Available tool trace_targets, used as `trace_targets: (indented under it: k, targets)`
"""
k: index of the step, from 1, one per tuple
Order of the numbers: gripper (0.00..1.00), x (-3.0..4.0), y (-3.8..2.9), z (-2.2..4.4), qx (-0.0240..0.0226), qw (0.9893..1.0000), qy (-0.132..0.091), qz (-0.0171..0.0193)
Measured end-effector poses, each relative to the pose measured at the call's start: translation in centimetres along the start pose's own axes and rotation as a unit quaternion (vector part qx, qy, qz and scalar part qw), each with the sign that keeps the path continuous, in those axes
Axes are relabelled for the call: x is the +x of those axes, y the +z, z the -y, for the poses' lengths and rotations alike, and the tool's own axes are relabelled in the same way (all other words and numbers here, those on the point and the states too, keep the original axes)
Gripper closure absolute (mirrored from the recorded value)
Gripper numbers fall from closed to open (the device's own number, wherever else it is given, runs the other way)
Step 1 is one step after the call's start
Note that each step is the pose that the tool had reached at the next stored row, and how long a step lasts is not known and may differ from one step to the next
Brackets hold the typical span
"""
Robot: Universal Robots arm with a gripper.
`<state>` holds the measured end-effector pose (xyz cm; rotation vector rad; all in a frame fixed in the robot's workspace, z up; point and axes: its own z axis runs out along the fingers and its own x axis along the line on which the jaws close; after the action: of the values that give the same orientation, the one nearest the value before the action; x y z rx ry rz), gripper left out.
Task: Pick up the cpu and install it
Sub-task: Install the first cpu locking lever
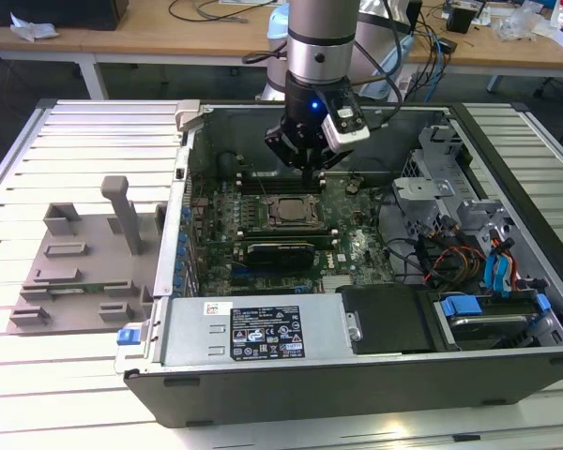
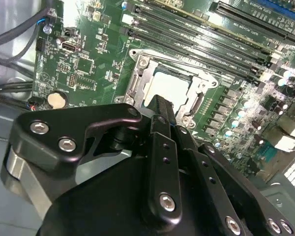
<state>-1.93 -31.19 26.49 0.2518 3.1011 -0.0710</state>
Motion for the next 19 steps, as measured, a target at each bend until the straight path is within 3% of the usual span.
trace_targets:
  k: [10,14,19]
  targets:
    - [0.89,0.0,0.0,0.0,-0.0018,0.9986,-0.054,0.0023]
    - [0.89,0.0,0.0,0.0,-0.003,0.9957,-0.092,0.004]
    - [0.89,0.02,0.0,0.0,-0.003,0.9957,-0.092,0.004]
